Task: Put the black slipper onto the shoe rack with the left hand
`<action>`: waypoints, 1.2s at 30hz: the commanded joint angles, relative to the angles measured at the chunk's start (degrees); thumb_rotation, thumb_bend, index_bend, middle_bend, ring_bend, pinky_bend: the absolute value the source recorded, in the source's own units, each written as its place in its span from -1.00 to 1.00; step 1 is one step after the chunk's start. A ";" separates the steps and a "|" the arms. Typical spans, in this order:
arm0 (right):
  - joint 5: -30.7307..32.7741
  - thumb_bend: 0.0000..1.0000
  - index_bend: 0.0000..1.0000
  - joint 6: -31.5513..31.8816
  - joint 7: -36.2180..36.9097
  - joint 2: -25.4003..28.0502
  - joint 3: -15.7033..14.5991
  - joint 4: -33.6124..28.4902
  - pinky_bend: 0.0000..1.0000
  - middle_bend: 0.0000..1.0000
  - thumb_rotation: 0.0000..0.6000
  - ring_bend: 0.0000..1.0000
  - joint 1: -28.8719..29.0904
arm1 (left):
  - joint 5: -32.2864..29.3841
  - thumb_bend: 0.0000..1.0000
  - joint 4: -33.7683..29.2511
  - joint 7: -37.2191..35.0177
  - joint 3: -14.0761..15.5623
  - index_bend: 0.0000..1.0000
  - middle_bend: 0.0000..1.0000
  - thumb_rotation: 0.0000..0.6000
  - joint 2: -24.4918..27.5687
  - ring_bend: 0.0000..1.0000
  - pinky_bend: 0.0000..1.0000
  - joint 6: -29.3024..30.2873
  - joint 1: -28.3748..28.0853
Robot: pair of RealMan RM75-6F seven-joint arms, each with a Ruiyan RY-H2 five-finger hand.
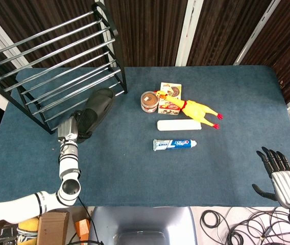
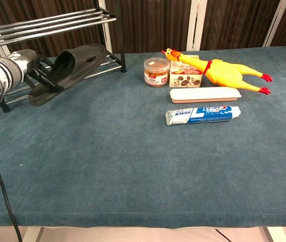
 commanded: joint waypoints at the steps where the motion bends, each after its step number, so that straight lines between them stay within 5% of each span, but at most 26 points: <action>1: -0.02 -0.70 -1.00 0.03 0.12 0.07 0.02 0.00 -1.00 -1.00 1.00 -1.00 0.01 | -5.48 -0.35 7.29 2.79 -3.61 -0.08 0.38 1.00 -1.61 0.39 0.67 -0.34 -3.92; 15: -0.60 -0.70 -1.00 1.91 3.21 1.11 0.05 0.42 -1.00 -1.00 1.00 -1.00 -0.75 | -17.82 -0.33 26.17 5.72 -12.14 -0.27 0.33 1.00 -4.65 0.35 0.63 -5.62 -10.13; 27: -0.76 -0.70 -1.00 2.29 4.82 1.65 -0.10 0.88 -1.00 -1.00 1.00 -1.00 -1.07 | -13.41 -0.27 41.78 0.94 -12.46 -0.51 0.21 1.00 -10.49 0.25 0.55 -11.34 -13.81; 36: -1.04 -0.70 -1.00 2.14 5.46 1.90 -0.19 0.93 -1.00 -1.00 1.00 -1.00 -0.99 | -11.21 -0.29 48.33 -3.00 -14.09 -0.81 -0.13 1.00 -13.29 -0.12 0.23 -16.32 -15.23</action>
